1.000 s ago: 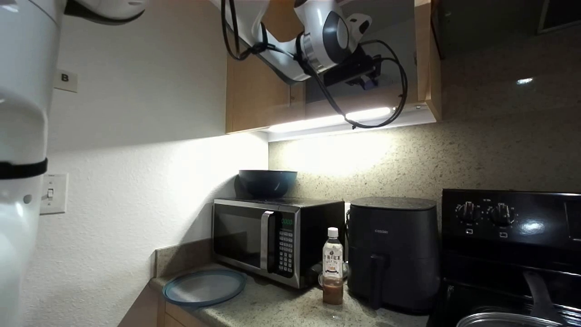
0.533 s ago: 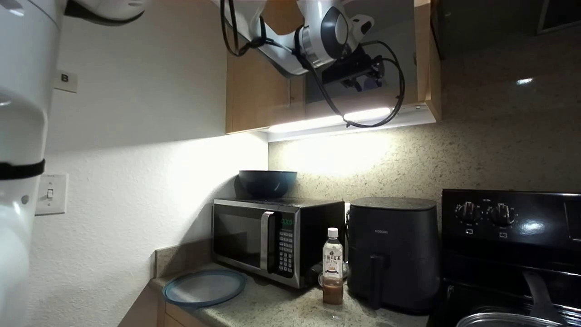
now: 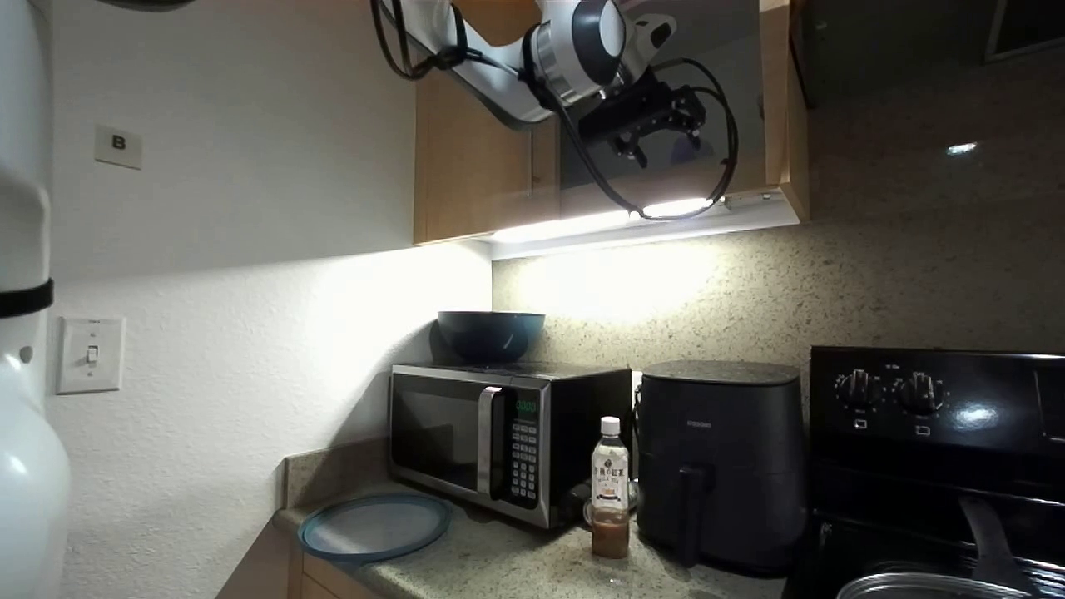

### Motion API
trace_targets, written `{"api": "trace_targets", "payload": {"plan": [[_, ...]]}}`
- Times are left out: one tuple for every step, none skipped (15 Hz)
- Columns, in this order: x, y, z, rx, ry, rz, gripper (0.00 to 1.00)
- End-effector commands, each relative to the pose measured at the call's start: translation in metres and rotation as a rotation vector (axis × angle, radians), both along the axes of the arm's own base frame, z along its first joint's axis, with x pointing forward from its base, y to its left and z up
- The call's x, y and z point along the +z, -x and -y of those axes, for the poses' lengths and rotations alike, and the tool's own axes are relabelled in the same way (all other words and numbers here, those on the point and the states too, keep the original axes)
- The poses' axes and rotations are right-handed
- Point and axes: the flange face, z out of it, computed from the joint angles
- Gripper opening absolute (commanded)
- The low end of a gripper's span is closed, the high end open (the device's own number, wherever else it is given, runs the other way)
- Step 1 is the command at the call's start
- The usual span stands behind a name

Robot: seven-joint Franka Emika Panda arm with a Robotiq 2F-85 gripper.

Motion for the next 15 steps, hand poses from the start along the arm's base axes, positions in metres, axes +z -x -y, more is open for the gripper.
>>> {"api": "trace_targets", "payload": {"plan": [[0.006, 0.051, -0.016, -0.024, 0.029, -0.030, 1.00], [0.008, 0.062, -0.020, -0.030, 0.041, -0.028, 1.00], [0.011, 0.074, -0.024, -0.036, 0.052, -0.023, 1.00], [0.014, 0.088, -0.027, -0.042, 0.059, -0.014, 1.00], [0.017, 0.101, -0.031, -0.047, 0.066, -0.005, 1.00], [0.018, 0.113, -0.033, -0.052, 0.063, 0.004, 1.00], [0.019, 0.124, -0.036, -0.057, 0.062, 0.010, 1.00], [0.020, 0.135, -0.037, -0.057, 0.056, 0.013, 1.00], [0.019, 0.145, -0.039, -0.057, 0.053, 0.013, 1.00], [0.018, 0.154, -0.042, -0.048, 0.043, 0.000, 1.00], [0.013, 0.160, -0.046, -0.033, 0.029, -0.027, 1.00], [0.005, 0.164, -0.050, -0.019, 0.022, -0.063, 1.00], [-0.005, 0.167, -0.056, -0.005, 0.006, -0.095, 1.00], [-0.015, 0.169, -0.060, 0.004, -0.007, -0.131, 1.00], [-0.029, 0.170, -0.066, 0.014, -0.018, -0.174, 1.00]]}}
